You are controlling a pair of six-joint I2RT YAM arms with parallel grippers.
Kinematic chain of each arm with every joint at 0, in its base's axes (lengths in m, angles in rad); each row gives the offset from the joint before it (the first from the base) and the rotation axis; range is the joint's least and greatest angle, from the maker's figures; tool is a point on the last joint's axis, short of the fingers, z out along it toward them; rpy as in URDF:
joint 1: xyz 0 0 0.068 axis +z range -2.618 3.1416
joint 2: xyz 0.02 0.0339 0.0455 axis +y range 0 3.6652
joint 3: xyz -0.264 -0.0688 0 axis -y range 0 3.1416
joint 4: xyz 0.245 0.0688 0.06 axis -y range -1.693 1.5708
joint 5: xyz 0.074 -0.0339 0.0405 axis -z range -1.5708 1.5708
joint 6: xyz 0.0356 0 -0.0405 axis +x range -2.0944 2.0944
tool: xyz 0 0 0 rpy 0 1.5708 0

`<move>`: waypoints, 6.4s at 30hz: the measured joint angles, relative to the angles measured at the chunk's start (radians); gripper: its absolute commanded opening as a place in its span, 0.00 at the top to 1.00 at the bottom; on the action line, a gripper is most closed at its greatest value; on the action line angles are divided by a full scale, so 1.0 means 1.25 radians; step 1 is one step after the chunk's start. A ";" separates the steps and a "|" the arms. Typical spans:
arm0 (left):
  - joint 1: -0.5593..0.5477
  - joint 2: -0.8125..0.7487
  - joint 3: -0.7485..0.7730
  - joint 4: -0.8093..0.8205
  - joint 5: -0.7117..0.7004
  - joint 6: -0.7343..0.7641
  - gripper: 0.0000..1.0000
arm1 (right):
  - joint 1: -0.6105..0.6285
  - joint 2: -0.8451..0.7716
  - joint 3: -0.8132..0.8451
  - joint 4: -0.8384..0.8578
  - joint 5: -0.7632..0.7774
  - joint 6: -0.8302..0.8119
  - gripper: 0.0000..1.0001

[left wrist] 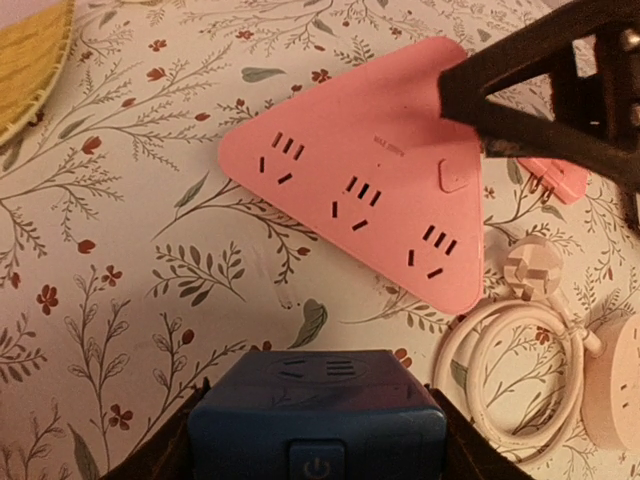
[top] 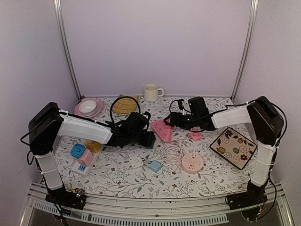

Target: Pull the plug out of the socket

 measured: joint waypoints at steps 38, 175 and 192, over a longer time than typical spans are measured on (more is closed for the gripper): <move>-0.083 -0.077 0.069 -0.149 -0.056 -0.038 0.03 | 0.061 -0.623 -0.478 -0.027 0.155 0.039 0.01; -0.119 -0.448 -0.294 -0.217 -0.135 -0.070 0.90 | 0.283 0.035 0.151 -0.162 0.211 -0.173 0.00; -0.120 -0.520 -0.259 -0.222 -0.141 -0.003 0.92 | 0.283 0.052 0.166 -0.169 0.219 -0.161 0.00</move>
